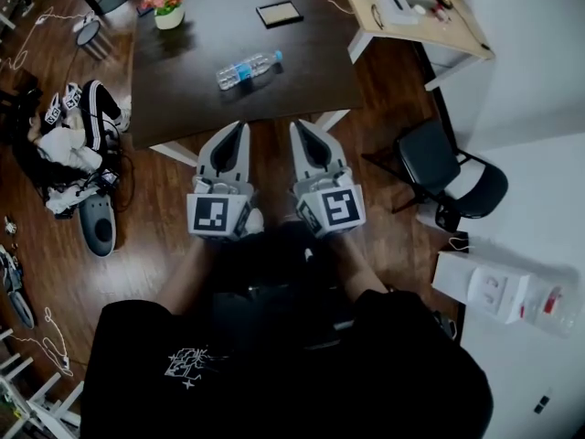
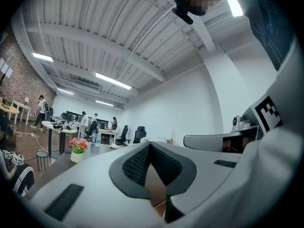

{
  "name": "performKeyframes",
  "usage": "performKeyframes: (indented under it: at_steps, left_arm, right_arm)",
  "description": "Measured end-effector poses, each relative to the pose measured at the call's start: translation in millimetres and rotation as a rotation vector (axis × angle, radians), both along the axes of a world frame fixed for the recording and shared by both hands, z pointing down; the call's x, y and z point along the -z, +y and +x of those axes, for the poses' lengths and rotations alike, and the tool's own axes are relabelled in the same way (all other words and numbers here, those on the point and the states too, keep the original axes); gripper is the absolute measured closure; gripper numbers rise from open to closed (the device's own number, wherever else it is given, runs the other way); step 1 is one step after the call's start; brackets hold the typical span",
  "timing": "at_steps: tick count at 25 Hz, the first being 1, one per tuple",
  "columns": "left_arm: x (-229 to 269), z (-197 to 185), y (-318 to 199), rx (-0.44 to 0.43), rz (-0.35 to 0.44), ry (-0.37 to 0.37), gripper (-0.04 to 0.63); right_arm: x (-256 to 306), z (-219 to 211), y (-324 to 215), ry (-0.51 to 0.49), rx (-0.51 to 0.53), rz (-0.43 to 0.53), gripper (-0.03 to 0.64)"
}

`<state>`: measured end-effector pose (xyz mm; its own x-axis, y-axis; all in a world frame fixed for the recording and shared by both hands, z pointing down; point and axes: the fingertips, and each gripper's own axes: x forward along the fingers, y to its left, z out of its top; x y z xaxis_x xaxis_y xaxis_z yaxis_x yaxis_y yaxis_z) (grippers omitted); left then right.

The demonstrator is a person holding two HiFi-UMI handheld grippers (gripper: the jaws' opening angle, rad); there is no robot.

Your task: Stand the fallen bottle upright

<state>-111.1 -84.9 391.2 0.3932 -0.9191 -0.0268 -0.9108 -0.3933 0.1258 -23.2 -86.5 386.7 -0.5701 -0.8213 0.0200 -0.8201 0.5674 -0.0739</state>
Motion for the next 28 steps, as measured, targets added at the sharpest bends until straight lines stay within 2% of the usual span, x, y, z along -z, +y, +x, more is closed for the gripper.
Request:
performKeyframes:
  at_steps: [7, 10, 15, 18, 23, 28]
  left_arm:
    - [-9.0, -1.3, -40.9, -0.029, -0.021, -0.007, 0.595]
    - [-12.8, 0.8, -59.8, -0.013, -0.028, -0.003, 0.595]
    - [-14.9, 9.5, -90.0, 0.01, -0.053, -0.039, 0.595]
    - [-23.9, 16.9, -113.2, 0.012, -0.061, -0.095, 0.595]
    - [-55.8, 29.5, -151.7, -0.013, -0.068, -0.242, 0.595]
    - [-86.4, 37.4, -178.5, -0.035, -0.121, -0.334, 0.597]
  right_arm:
    - [-4.4, -5.7, -36.8, 0.008, -0.002, -0.017, 0.604]
    - [-9.3, -1.4, -54.0, 0.008, 0.007, -0.02, 0.604]
    - [-7.5, 11.5, -88.1, -0.001, 0.03, -0.013, 0.604]
    - [-4.9, 18.3, -107.4, -0.014, 0.053, -0.007, 0.604]
    - [-10.8, 30.0, -127.5, -0.014, 0.087, -0.018, 0.604]
    - [-22.5, 36.2, -142.5, -0.019, 0.096, -0.042, 0.604]
